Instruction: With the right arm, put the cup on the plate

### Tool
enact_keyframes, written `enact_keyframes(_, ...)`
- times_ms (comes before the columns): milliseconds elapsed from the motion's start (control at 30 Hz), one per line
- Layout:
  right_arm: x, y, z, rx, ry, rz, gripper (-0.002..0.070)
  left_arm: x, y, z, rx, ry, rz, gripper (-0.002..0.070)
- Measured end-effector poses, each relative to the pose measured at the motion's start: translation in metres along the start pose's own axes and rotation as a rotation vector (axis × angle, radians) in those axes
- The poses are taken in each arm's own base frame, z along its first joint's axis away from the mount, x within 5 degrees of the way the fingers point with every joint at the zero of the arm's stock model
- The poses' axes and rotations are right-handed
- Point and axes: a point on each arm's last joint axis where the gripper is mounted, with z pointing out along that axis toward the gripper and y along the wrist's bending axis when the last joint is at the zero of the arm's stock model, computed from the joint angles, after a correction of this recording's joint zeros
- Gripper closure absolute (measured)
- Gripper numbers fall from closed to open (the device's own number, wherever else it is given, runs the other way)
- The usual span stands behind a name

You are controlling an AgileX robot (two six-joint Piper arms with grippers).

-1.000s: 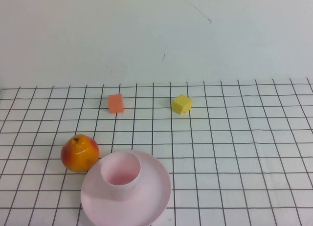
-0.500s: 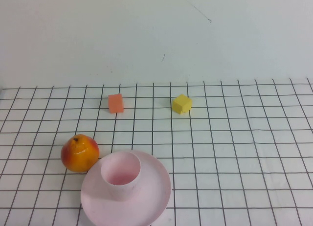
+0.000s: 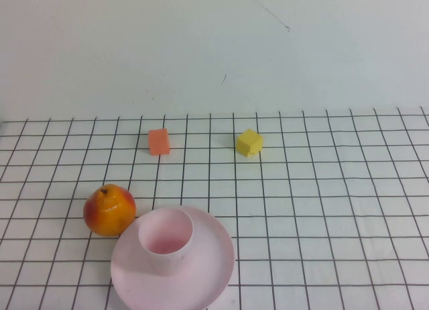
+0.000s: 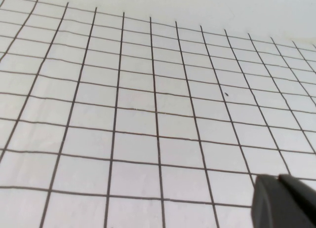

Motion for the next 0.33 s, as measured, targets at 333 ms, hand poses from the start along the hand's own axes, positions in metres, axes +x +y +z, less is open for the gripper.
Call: enact_keyframes(333, -0.0005, 0.0028, 0.0, -0.031, -0.005, 0.061, 0.0678, 0.0, 0.0, 0.0, 0.0, 0.0, 0.0, 0.0678)
